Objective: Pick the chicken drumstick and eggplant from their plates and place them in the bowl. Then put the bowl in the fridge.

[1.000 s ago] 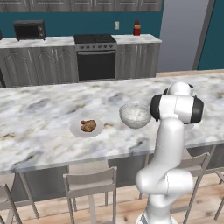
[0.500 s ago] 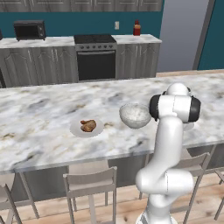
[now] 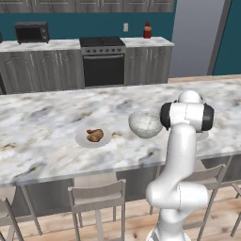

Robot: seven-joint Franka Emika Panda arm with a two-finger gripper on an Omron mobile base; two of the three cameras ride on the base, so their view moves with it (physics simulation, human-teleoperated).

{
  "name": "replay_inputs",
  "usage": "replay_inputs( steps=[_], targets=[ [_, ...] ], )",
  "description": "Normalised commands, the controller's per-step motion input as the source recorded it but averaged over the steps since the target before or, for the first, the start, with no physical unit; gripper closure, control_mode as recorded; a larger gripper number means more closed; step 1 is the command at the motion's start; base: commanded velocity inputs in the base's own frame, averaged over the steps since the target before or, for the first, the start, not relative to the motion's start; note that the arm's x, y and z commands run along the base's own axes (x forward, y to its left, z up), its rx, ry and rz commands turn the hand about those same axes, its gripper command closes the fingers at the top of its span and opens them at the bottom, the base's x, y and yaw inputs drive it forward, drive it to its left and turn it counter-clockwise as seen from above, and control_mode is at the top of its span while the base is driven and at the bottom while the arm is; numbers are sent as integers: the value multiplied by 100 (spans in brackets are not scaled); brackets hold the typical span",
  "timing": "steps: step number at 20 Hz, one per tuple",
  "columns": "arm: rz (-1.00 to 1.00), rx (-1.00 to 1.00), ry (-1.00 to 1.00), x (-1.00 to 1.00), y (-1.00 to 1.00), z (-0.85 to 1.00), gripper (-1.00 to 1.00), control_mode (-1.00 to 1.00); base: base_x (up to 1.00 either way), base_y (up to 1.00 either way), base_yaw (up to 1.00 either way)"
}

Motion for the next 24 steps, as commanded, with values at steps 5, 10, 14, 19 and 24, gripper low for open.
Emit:
replay_inputs(
  steps=[5,10,14,19,24],
  targets=[
    [0,0,0,8,-8,-13,-100,-100,0,0,0],
    [0,0,1,3,-10,-11,100,-100,0,0,0],
    [0,0,6,-1,-11,-10,100,-100,0,0,0],
    [-1,0,9,-6,-5,-9,100,-100,0,0,0],
    [0,0,1,-7,2,31,100,-100,0,0,0]
  ],
)
